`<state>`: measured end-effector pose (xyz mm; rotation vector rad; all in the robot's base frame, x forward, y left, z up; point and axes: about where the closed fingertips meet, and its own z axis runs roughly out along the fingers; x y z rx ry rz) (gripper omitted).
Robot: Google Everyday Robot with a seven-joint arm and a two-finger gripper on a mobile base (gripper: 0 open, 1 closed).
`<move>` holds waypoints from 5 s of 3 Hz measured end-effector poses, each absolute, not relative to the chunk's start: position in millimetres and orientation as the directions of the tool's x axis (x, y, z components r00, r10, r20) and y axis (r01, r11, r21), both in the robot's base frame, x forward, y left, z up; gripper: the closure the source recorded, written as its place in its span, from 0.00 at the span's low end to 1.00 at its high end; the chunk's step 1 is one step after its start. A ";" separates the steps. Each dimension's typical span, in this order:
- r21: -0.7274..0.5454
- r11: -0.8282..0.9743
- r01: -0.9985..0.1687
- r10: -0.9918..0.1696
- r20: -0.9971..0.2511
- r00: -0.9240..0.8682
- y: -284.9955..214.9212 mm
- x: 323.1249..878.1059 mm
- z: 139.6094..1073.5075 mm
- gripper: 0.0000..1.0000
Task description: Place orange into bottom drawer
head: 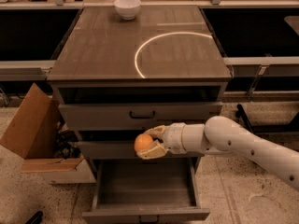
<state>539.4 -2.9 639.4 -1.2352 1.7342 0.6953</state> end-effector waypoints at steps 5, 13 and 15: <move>0.112 0.476 -0.872 -0.438 -0.830 -0.346 -46.2 524.0 476.4 1.00; 0.282 0.537 -0.795 -0.407 -0.739 -0.537 -78.8 556.1 237.2 1.00; 0.311 0.560 -0.768 -0.397 -0.713 -0.578 -81.1 557.2 218.0 0.82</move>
Offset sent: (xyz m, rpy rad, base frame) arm -0.0136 -0.0358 -0.1076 -0.0688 0.0967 -0.0955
